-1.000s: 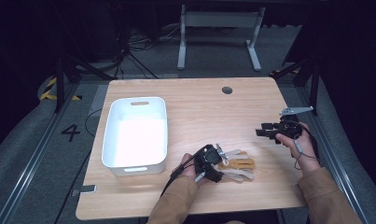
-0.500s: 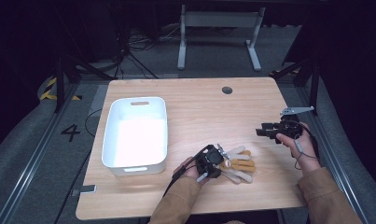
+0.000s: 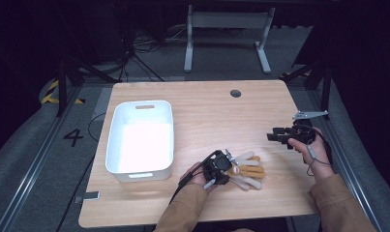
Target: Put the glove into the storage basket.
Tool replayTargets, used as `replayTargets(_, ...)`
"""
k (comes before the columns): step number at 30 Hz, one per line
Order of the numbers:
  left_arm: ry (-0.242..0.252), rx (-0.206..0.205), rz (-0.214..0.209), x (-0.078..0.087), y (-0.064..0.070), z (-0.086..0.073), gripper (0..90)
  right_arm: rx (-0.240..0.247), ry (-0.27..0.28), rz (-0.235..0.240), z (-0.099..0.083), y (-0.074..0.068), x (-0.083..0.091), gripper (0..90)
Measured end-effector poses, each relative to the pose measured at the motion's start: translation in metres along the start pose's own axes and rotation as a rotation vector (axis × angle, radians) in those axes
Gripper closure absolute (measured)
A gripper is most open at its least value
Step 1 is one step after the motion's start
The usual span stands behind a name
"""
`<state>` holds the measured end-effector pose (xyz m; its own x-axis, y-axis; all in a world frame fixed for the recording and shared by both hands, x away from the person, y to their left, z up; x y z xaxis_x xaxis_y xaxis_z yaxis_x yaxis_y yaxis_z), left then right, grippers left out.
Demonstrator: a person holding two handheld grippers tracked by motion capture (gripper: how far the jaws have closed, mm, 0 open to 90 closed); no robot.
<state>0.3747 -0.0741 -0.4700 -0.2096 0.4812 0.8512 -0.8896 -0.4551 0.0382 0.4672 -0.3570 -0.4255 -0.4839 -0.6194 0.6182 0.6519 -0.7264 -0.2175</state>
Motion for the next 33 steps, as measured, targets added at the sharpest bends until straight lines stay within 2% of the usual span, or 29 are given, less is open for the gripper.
replayTargets(7,0.028,0.042,-0.031,0.007,-0.004,0.001,70.0,-0.008,-0.005,0.000,-0.001,0.002,-0.001,48.0)
replayTargets(10,0.025,0.047,-0.030,0.012,-0.003,0.004,70.0,-0.007,-0.002,0.002,-0.001,0.001,-0.001,48.0)
replayTargets(12,0.017,0.068,-0.034,0.016,-0.004,0.006,70.0,-0.006,-0.002,0.003,-0.001,0.001,-0.001,48.0)
replayTargets(13,0.008,0.085,-0.018,0.017,-0.004,0.007,69.7,-0.007,-0.003,0.004,-0.001,0.001,-0.001,48.0)
replayTargets(16,-0.005,0.130,-0.010,0.024,-0.006,0.011,69.4,-0.008,-0.001,0.007,-0.001,0.001,-0.001,48.0)
replayTargets(22,-0.055,0.201,-0.038,0.035,-0.011,0.017,69.5,-0.009,-0.013,0.009,-0.002,0.002,-0.003,48.1)
replayTargets(32,-0.066,0.263,-0.037,0.060,-0.019,0.024,69.6,-0.008,-0.050,0.006,-0.001,0.003,-0.009,53.2)
replayTargets(33,-0.071,0.269,-0.035,0.063,-0.021,0.025,69.7,-0.004,-0.068,0.000,-0.002,0.003,-0.013,54.2)
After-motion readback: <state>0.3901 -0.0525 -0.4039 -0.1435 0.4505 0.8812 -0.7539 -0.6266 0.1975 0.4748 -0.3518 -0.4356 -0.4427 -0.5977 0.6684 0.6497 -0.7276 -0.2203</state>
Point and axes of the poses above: each handheld gripper's, and its own axes: x roughly backward along the jaws, z roughly out of its top, y roughly to its right, the point moved 3 cm from there along -x, roughly forward along the jaws
